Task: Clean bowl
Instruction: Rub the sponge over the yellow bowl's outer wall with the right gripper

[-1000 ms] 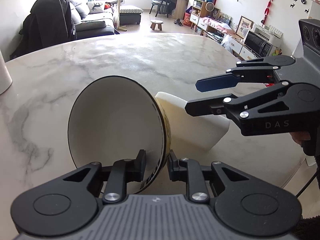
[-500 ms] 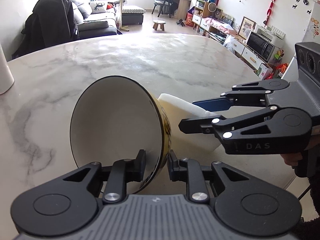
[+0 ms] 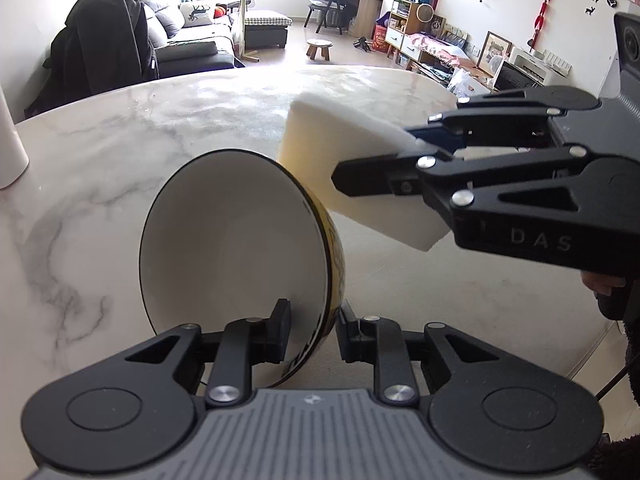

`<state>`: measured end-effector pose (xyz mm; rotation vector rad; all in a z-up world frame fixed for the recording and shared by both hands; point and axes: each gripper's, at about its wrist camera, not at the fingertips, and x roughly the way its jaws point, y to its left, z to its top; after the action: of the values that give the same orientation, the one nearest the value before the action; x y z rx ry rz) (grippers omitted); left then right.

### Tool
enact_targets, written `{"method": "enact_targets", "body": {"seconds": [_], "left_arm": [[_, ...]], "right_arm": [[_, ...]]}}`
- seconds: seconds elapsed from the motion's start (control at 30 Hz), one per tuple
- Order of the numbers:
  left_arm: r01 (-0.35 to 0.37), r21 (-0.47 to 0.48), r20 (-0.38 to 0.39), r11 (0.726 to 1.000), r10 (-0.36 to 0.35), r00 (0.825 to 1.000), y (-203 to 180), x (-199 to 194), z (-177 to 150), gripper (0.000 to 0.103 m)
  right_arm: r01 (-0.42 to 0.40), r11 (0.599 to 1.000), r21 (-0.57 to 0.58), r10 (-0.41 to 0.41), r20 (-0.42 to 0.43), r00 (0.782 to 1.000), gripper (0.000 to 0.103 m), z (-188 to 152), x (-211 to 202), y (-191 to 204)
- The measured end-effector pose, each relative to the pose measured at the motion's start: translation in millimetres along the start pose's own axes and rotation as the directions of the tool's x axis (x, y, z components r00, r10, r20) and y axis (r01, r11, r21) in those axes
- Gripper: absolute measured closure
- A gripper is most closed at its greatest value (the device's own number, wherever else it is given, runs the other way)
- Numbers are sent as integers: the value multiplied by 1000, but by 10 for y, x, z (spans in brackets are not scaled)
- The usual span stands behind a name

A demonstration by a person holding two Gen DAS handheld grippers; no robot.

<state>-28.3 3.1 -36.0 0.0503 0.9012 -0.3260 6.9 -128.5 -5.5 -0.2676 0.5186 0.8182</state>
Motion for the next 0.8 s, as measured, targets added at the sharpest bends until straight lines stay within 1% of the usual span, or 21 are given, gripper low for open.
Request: {"method": "enact_targets", "body": {"seconds": [0.17,0.23,0.33,0.77,0.8], "left_arm": [[2,0,0,1000,-2,1000,0,-1,3,78],[2,0,1,1000,-2,1000,-6,-2,-5,78],[3,0,1,1000,-3,1000,-15,-5,-15,78],[2,5,-3,1000,-2,1000,-90,-25,-49,76],[1,6,-3,1000,-1,1000,-94,-23,-50,76]], "right_arm": [[-20,1000,-10,20,61,998,83,160,-104,52],[-32,999,-13,32,70,997,83,199,-115,69],[-36,999,-19,37,68,997,83,213,-100,82],[-25,999,27,25,8,1000,83,85,63,-8],[-26,999,25,26,13,1000,83,97,53,-4]]}}
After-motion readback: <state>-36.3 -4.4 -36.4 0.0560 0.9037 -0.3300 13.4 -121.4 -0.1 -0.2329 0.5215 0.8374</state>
